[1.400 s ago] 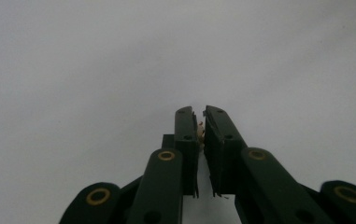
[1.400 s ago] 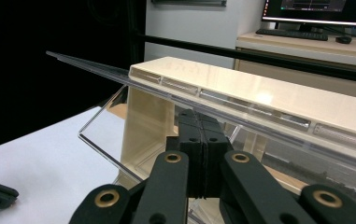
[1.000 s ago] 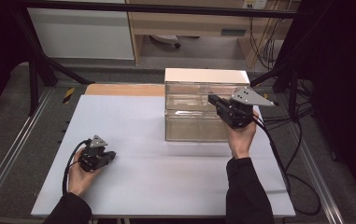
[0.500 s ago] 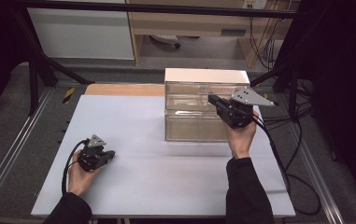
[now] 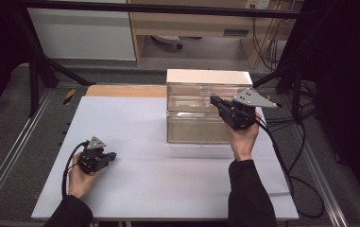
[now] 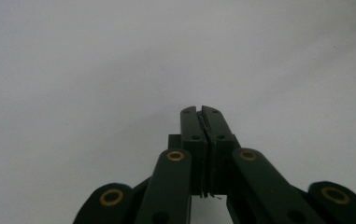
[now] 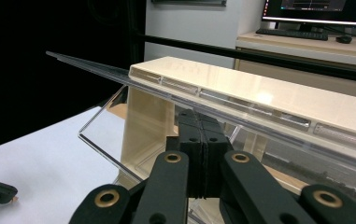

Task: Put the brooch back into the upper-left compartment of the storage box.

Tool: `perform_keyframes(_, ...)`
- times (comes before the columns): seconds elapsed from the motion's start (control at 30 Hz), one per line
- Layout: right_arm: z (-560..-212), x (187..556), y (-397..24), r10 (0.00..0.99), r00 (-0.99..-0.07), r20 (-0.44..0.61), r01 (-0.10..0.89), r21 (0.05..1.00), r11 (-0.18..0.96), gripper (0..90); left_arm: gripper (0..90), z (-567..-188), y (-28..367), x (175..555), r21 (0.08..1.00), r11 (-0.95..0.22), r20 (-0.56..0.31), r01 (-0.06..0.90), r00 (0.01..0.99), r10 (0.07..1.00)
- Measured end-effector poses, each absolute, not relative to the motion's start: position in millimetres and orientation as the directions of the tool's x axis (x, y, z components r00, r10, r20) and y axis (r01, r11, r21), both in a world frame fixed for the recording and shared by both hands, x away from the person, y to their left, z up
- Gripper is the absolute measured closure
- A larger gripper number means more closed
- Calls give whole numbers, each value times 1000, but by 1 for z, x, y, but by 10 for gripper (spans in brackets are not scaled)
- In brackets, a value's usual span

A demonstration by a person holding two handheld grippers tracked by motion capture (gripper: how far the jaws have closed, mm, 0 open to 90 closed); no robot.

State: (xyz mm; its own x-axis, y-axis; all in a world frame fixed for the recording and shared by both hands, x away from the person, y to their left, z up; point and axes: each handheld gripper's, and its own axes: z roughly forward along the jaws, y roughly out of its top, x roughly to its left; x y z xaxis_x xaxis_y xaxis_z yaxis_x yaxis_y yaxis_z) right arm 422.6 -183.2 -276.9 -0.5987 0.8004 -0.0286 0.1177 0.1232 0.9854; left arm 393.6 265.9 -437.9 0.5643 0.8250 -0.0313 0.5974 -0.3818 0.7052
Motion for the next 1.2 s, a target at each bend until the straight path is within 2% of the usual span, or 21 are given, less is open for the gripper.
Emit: perform_keyframes(1.2, -277, 423, -183, 802, -597, -27, 117, 986, 120, 900, 884, -422, 250, 377, 770, -354, -58, 531, 611, 789)
